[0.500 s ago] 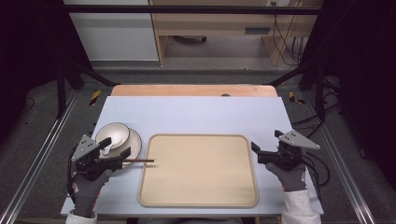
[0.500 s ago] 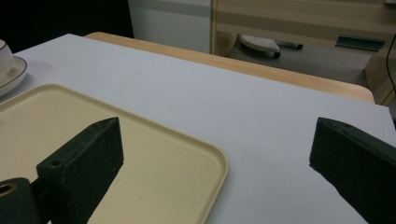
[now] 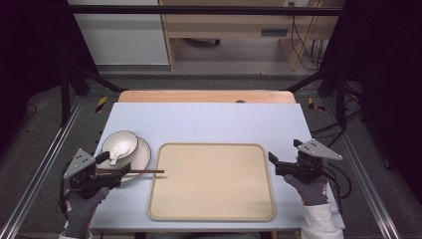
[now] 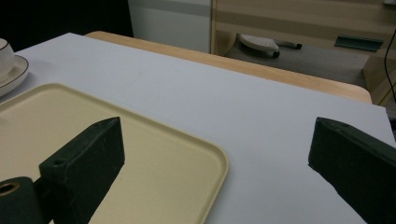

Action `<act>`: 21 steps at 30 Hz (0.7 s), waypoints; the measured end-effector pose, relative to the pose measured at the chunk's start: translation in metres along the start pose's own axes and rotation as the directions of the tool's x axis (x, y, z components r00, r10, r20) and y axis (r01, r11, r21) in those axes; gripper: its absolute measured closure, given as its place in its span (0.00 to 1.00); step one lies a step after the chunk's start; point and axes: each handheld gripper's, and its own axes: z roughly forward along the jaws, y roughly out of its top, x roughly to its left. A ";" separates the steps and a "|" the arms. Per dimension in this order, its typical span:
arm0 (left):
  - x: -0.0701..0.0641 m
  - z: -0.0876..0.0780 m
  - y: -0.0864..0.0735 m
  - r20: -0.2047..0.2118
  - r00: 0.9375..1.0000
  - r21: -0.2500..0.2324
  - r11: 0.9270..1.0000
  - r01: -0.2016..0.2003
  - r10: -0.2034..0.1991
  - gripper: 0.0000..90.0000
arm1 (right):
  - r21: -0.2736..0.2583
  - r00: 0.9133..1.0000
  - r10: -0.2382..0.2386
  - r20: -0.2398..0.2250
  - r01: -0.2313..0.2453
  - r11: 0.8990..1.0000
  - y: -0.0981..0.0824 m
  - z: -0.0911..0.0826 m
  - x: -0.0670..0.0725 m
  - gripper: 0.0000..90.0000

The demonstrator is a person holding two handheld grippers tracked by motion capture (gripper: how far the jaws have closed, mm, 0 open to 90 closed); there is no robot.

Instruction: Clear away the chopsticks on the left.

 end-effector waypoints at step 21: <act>0.014 -0.012 -0.031 -0.037 0.999 0.117 0.993 0.001 0.004 0.12 | 0.027 1.000 -0.011 -0.024 0.011 1.000 0.002 0.004 0.008 0.04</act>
